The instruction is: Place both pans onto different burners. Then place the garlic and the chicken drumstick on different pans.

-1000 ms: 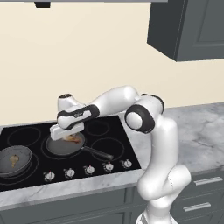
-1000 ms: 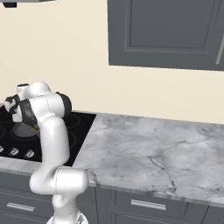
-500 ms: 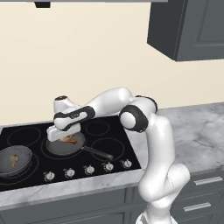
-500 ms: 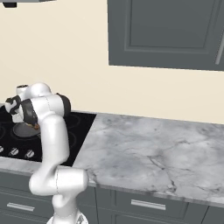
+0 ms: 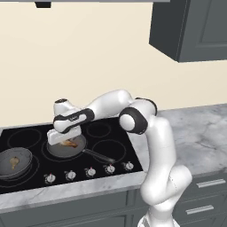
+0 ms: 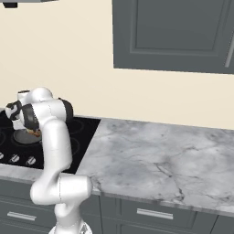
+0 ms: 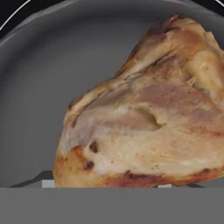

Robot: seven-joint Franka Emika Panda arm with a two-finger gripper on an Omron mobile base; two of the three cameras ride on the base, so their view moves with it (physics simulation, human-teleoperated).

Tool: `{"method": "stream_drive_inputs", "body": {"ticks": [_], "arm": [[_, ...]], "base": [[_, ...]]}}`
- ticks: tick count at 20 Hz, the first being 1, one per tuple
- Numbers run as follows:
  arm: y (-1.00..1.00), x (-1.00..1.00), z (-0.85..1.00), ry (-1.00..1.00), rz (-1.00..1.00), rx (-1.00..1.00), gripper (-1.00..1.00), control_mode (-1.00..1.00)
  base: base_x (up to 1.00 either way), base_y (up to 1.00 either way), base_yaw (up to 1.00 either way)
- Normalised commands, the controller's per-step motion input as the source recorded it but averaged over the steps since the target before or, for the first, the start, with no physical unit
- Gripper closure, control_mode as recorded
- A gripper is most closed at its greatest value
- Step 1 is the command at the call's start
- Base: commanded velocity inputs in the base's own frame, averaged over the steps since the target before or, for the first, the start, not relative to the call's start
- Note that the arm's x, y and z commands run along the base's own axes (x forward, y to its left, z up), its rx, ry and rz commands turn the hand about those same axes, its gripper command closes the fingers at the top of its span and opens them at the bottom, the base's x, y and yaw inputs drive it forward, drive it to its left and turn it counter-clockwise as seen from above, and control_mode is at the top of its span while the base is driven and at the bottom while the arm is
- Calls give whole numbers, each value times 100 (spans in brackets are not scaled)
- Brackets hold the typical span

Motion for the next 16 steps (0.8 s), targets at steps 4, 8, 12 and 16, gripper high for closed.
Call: {"method": "stream_drive_inputs", "body": {"ticks": [4,8,12,16], "arm": [[3,0,-6,6,0,0,100,-100],[2,0,0,3,0,0,-100,-100],[0,0,0,0,0,0,-100,-100],[0,-2,30,0,0,0,-100,-100]], "base": [[0,0,0],[0,0,0],[0,0,0],[0,0,0]]}}
